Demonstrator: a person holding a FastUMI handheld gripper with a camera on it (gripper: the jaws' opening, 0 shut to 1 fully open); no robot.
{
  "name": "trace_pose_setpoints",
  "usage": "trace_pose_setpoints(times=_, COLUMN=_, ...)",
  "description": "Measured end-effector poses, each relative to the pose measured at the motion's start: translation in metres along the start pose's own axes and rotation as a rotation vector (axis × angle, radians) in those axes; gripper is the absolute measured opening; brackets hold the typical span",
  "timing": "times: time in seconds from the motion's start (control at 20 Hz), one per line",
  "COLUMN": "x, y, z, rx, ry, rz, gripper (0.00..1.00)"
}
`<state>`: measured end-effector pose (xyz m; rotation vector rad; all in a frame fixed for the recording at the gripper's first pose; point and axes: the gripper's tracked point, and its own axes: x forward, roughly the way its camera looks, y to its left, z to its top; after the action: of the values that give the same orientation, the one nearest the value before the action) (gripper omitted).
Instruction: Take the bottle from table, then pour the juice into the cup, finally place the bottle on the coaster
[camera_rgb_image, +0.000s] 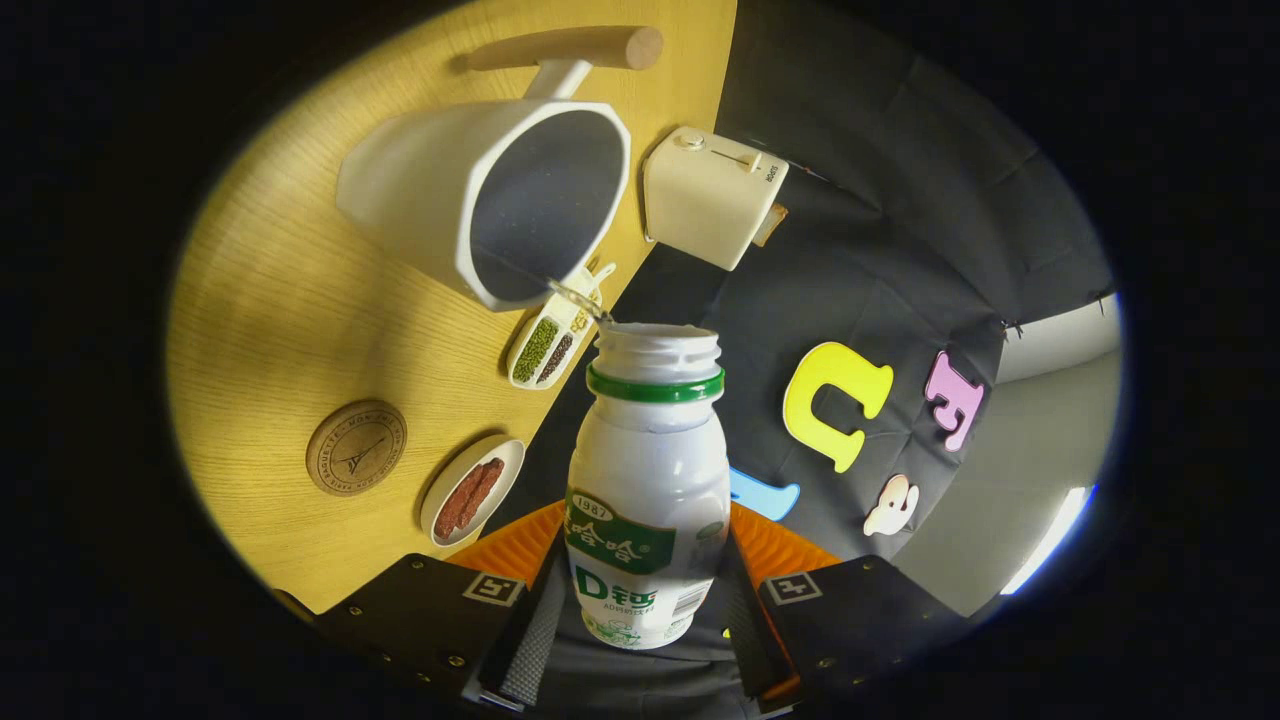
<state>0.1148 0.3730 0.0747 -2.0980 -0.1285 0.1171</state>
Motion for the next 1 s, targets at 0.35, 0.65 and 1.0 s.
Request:
trace_pose_setpoints(times=0.35, x=-0.003, y=-0.008, z=0.002, rx=-0.035, ry=-0.003, rz=-0.019, gripper=0.72)
trace_pose_setpoints(times=0.65, x=-0.004, y=-0.018, z=0.005, rx=-0.062, ry=-0.005, rz=-0.044, gripper=0.73)
trace_pose_setpoints(times=1.0, x=-0.007, y=-0.027, z=0.006, rx=-0.07, ry=-0.003, rz=-0.064, gripper=0.72)
